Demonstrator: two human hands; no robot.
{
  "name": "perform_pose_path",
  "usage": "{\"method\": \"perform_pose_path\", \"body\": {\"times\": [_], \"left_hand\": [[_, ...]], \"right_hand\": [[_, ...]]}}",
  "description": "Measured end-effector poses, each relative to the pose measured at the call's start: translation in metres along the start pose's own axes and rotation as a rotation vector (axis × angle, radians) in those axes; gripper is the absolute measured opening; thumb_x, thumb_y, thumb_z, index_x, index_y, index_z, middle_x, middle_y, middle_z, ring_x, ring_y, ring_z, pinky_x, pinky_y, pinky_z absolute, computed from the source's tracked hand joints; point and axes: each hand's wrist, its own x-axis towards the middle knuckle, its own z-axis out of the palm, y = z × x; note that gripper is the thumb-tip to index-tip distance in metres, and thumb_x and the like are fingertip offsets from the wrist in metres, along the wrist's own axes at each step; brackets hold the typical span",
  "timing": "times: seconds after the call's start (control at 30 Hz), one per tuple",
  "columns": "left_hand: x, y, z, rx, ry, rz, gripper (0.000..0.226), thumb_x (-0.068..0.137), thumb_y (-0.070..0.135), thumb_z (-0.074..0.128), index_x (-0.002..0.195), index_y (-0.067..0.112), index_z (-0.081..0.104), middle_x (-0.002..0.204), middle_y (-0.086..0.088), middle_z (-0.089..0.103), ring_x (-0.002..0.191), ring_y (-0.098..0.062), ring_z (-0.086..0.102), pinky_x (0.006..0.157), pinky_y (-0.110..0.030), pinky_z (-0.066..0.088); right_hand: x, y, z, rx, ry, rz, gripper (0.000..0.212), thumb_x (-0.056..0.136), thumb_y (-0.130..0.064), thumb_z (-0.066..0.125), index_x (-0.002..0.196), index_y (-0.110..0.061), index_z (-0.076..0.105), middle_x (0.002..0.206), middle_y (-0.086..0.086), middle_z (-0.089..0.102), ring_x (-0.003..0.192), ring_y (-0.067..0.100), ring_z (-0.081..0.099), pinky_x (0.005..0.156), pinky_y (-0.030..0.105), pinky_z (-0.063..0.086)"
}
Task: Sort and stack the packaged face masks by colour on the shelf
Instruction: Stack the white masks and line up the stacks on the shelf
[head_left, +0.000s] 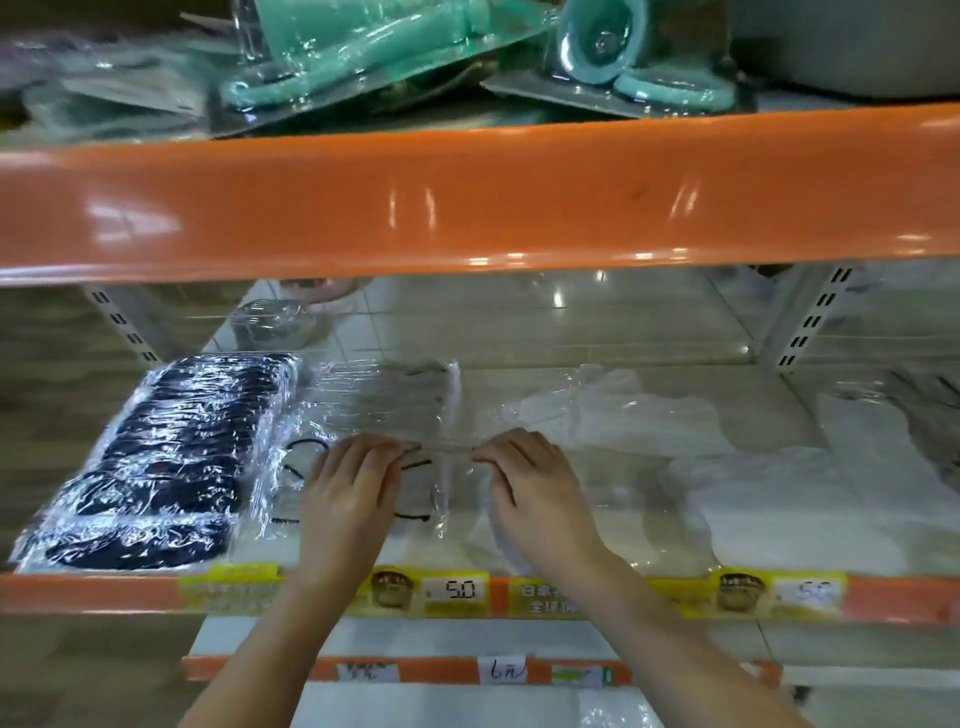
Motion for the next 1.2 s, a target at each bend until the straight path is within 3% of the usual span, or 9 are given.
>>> {"method": "perform_pose_path", "body": {"times": [0.2,0.4,0.57,0.7,0.8,1.2], "left_hand": [[-0.028,-0.044,-0.024,0.094,-0.034,-0.010,0.019,0.088,0.015,0.053,0.082,0.005,0.067,0.086,-0.010,0.069,0.088,-0.023,0.055,0.075,-0.036,0.040],[-0.050,-0.059,-0.035,0.027,-0.157,-0.048,0.014,0.088,0.014,0.055,0.085,0.009,0.068,0.090,-0.004,0.067,0.088,-0.023,0.061,0.074,-0.034,0.043],[-0.060,-0.050,-0.034,0.005,-0.163,-0.132,0.016,0.075,0.000,0.061,0.086,0.010,0.068,0.089,-0.001,0.067,0.084,-0.022,0.062,0.073,-0.031,0.038],[-0.069,-0.049,-0.031,-0.009,-0.271,-0.196,0.032,0.072,0.010,0.045,0.092,0.013,0.069,0.099,0.002,0.067,0.090,-0.023,0.061,0.075,-0.032,0.039],[-0.076,-0.049,-0.030,-0.018,-0.383,-0.248,0.040,0.068,0.019,0.043,0.099,0.018,0.069,0.109,0.005,0.065,0.098,-0.020,0.058,0.079,-0.034,0.040],[-0.072,-0.052,-0.024,0.069,-0.567,-0.267,0.035,0.086,0.032,0.044,0.104,0.014,0.068,0.116,-0.001,0.064,0.107,-0.020,0.060,0.082,-0.039,0.050]], "right_hand": [[-0.003,-0.038,0.033,0.006,-0.104,-0.093,0.026,0.083,-0.011,0.048,0.098,-0.016,0.069,0.096,-0.002,0.062,0.087,0.019,0.059,0.075,0.030,0.045],[-0.016,-0.050,0.060,-0.013,-0.164,-0.106,0.026,0.073,-0.003,0.061,0.091,-0.019,0.070,0.092,-0.003,0.064,0.084,0.021,0.063,0.067,0.034,0.051],[-0.027,-0.049,0.075,-0.039,-0.179,-0.060,0.031,0.066,0.000,0.072,0.089,-0.021,0.070,0.090,-0.007,0.063,0.083,0.018,0.062,0.068,0.032,0.049],[-0.030,-0.049,0.078,-0.067,-0.162,-0.029,0.015,0.079,-0.017,0.059,0.087,-0.025,0.068,0.088,-0.011,0.059,0.087,0.011,0.057,0.072,0.029,0.046],[-0.031,-0.050,0.078,-0.090,-0.153,-0.016,0.019,0.085,-0.028,0.048,0.086,-0.027,0.067,0.088,-0.013,0.057,0.086,0.009,0.056,0.073,0.028,0.045],[-0.034,-0.049,0.083,-0.120,-0.131,0.010,0.015,0.083,-0.032,0.053,0.085,-0.026,0.066,0.094,-0.013,0.058,0.092,0.010,0.057,0.077,0.031,0.049]]}}
